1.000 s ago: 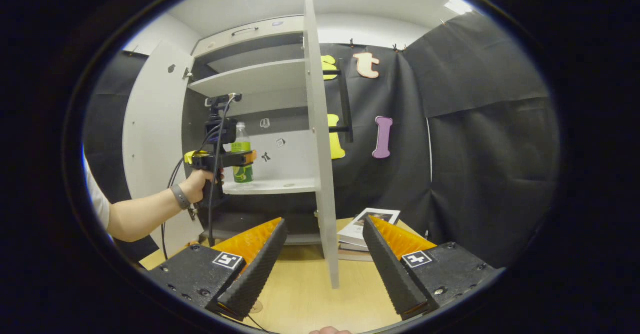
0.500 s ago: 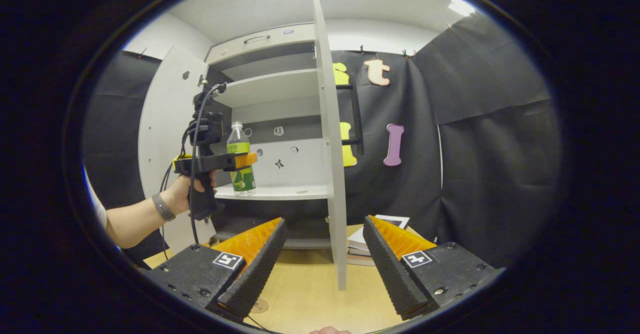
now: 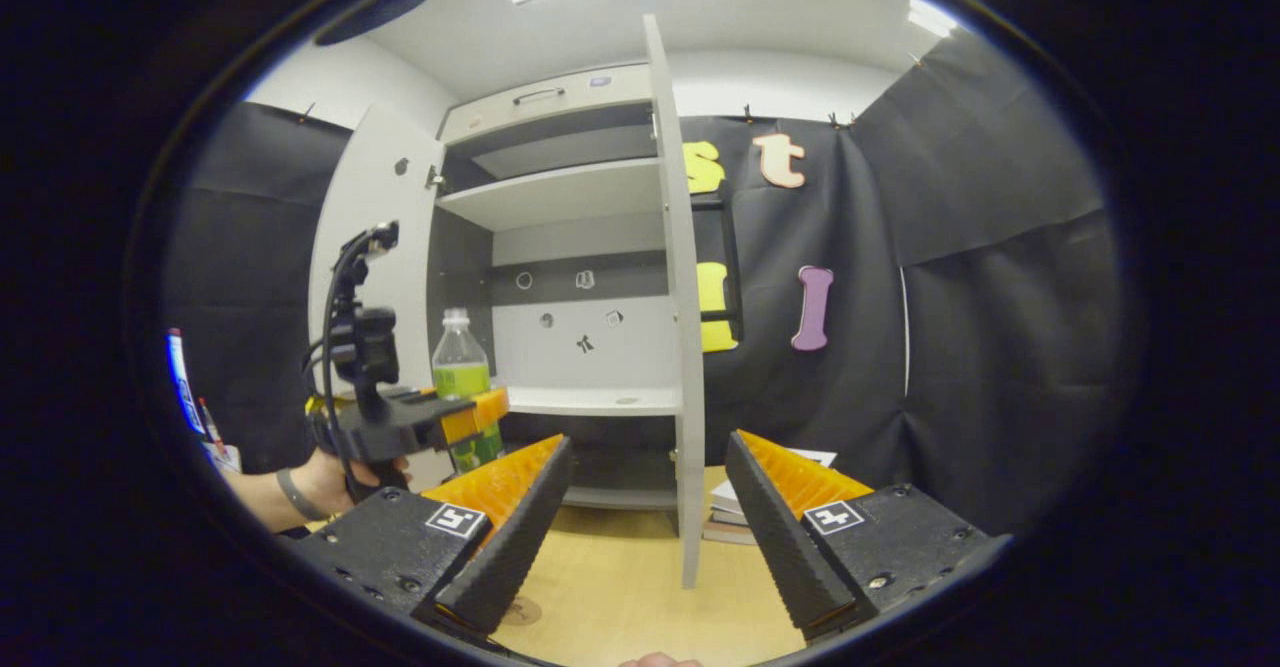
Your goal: Grasp the bottle in the cabinet with the left hand and place it on the coaster, then close the right door with the right hand and the left door with the left hand.
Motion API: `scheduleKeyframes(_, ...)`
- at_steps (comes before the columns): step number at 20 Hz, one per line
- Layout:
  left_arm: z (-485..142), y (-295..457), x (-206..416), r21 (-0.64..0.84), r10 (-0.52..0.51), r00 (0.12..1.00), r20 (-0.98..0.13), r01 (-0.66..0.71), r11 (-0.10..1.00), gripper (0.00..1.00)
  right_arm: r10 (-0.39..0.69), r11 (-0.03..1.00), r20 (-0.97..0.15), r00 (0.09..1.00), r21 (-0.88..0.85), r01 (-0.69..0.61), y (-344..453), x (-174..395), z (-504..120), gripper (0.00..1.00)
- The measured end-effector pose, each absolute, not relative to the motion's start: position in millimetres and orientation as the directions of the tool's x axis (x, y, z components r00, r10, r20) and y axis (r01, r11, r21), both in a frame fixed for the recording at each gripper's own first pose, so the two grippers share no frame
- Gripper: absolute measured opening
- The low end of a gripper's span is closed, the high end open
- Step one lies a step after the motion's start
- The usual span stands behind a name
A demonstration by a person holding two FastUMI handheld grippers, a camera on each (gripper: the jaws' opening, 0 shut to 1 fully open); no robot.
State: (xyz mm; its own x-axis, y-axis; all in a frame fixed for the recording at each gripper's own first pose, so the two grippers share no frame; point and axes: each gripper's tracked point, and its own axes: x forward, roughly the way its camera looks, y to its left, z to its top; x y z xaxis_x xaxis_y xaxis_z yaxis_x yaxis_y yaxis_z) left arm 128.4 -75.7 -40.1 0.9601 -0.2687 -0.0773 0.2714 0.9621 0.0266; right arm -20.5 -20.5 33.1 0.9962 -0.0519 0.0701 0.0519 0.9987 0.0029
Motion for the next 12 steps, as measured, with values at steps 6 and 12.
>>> scheduleKeyframes(6, -83.3, -90.7, 77.6, 0.024, -0.214, 0.976, -0.035, 0.215, 0.976, 0.66, -0.011, 1.000, 0.090, 0.996, -0.005, 0.012, -22.6, -11.9, 50.5, 1.00)
scheduleKeyframes(12, -134.9, -96.6, 48.9, 0.047, -0.180, 0.980, -0.081, 0.184, 0.982, 0.67, -0.018, 1.000, 0.125, 0.992, 0.012, 0.017, -21.5, -10.0, 67.6, 1.00)
